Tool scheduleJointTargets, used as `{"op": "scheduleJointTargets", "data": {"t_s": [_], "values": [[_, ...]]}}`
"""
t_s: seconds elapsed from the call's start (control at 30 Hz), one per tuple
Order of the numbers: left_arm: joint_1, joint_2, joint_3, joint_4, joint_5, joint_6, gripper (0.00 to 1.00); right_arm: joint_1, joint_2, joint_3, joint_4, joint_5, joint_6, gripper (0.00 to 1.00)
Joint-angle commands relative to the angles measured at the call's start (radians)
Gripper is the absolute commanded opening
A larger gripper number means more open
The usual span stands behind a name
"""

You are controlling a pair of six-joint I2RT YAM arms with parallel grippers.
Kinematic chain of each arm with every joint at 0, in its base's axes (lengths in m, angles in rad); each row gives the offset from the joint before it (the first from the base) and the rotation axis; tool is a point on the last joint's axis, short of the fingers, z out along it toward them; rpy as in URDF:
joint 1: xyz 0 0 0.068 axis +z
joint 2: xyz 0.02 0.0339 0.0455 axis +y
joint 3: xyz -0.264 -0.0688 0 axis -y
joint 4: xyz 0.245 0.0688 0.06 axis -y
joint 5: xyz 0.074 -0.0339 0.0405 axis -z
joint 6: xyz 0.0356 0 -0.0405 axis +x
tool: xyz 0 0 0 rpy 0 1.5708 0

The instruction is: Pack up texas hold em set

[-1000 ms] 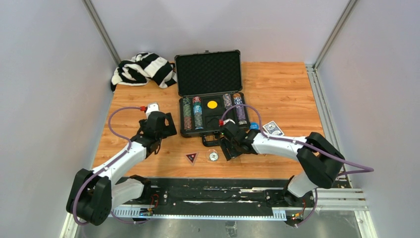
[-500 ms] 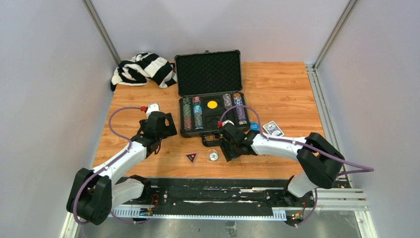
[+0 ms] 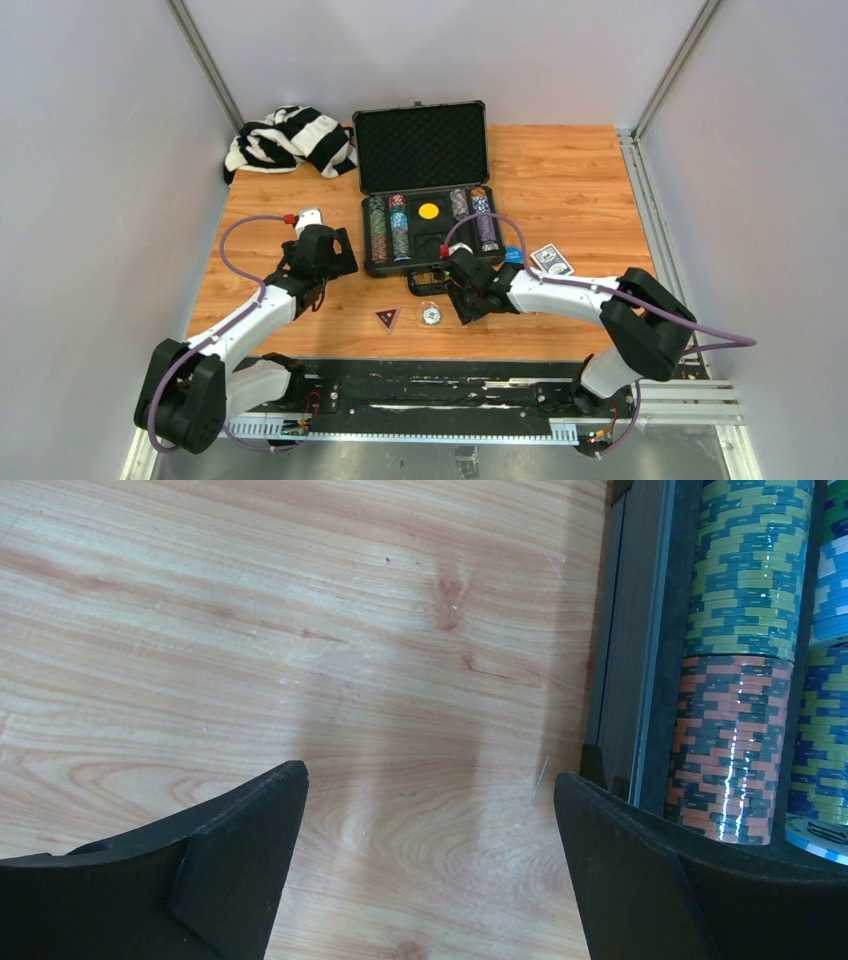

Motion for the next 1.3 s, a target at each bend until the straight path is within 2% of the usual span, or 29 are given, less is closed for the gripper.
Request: {"op": "scheduleJointTargets", "data": {"t_s": [0.0,0.33,0.5,0.63,0.77,1.0,1.17,1.27], "values": [[-0.005,-0.013,0.004,0.007,0.013,-0.011,0.98,0.015,-0.032,0.035,-0.064,0.013,-0.011,0.38],[-0.005,-0.065,0.034,-0.045,0.102,-0.020,0.98,0.015,-0.073,0.098,-0.093,0.039,-0.064,0.38],[-0.012,-0.096,0.044,-0.029,0.322,-0.027,0.98,0.015,-0.124,0.092,-0.086,0.070,-0.113,0.38],[-0.020,-0.061,0.077,-0.008,0.545,-0.035,1.00,0.015,-0.191,0.087,-0.083,0.093,-0.174,0.40],[-0.047,0.029,0.124,0.021,0.759,-0.052,0.94,0.016,-0.256,0.061,-0.051,0.084,-0.227,0.40],[-0.128,0.168,0.201,0.024,0.930,-0.069,0.92,0.015,-0.357,0.005,0.004,0.041,-0.294,0.40],[-0.155,0.271,0.219,0.113,1.065,-0.115,0.90,0.019,-0.406,-0.017,0.040,-0.014,-0.325,0.39],[-0.176,0.298,0.233,0.150,1.092,-0.145,0.89,0.024,-0.414,-0.020,0.044,-0.026,-0.330,0.40]]}}
